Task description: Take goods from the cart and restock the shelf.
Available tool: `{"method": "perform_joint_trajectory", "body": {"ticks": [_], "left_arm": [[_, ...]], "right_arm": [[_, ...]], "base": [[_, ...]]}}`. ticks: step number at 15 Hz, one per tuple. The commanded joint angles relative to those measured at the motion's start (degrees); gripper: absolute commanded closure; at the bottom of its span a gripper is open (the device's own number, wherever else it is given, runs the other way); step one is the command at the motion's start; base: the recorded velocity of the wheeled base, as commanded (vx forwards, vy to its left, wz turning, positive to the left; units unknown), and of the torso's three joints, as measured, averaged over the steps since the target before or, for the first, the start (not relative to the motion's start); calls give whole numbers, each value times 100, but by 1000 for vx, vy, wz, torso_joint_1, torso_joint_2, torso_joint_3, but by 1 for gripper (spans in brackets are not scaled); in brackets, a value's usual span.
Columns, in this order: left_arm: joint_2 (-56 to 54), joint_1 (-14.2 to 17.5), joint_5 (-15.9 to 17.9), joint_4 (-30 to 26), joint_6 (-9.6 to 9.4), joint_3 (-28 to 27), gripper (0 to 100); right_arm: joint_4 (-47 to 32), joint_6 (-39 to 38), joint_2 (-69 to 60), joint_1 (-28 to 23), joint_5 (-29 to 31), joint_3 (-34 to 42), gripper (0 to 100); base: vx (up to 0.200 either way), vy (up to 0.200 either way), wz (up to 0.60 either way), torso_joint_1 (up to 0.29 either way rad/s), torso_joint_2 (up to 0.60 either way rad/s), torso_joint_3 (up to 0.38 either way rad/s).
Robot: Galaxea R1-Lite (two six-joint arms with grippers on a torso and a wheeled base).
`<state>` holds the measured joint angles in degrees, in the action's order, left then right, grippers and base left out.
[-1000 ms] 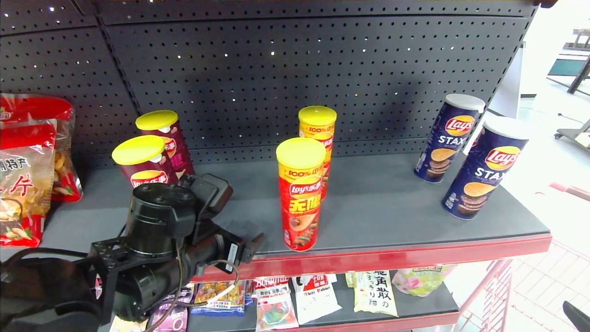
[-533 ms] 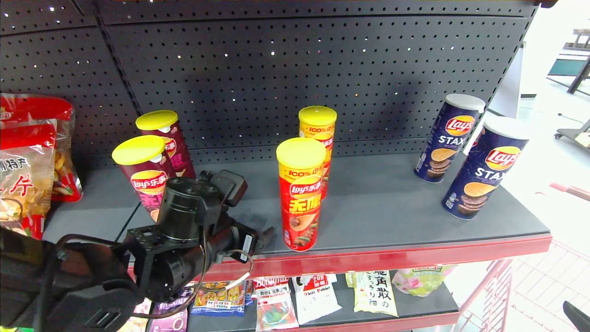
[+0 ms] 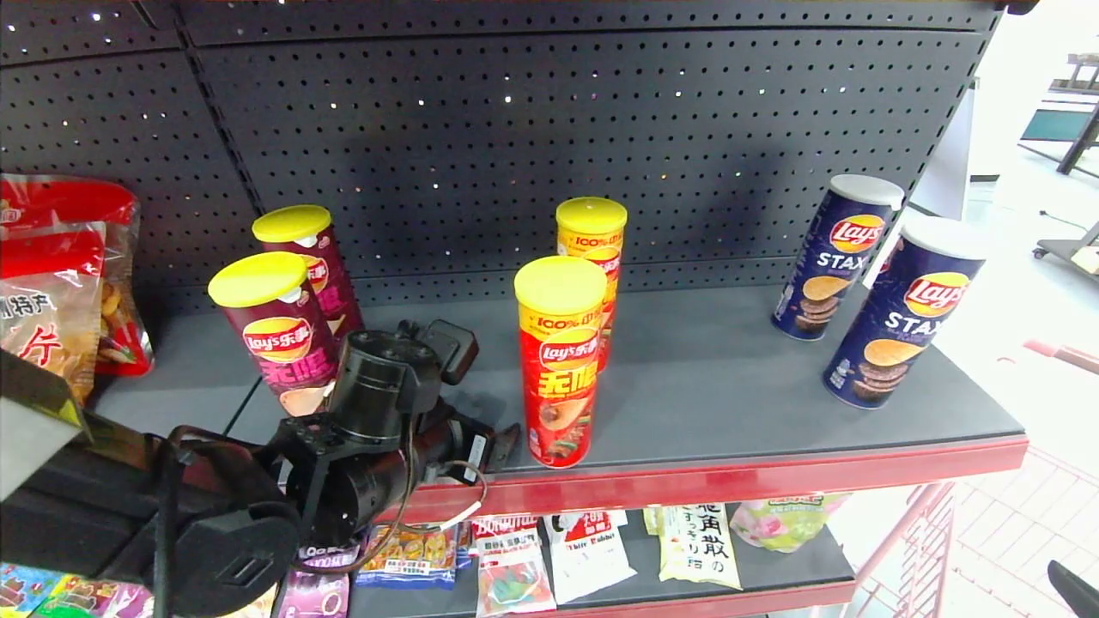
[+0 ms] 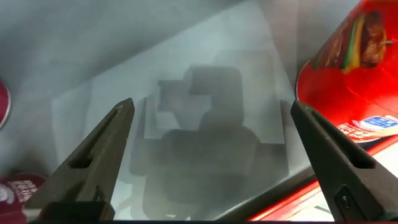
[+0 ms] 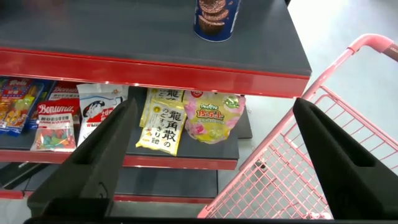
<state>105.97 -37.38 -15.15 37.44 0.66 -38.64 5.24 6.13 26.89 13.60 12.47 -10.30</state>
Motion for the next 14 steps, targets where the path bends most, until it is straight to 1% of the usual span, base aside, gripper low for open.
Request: {"method": "perform_joint_trajectory", "body": {"ticks": [1,5,9,14], "left_arm": [[37,-15,4,0,-4,-3,0],[134,-42,4,0,-4,-205,0],[196,-112,4,0,-4,-258,0],[301,-112,4,0,-4,-451,0]], "right_arm": [[3,2,27,2,1,2,0],[3,2,18,2,-8,2,0],[3,2,18,11,-61,2,0],[3,2,18,2,-105,2,0]], "base": [[0,0,0,0,0,0],[0,0,0,0,0,0],[0,0,0,0,0,0],[0,0,0,0,0,0]]}}
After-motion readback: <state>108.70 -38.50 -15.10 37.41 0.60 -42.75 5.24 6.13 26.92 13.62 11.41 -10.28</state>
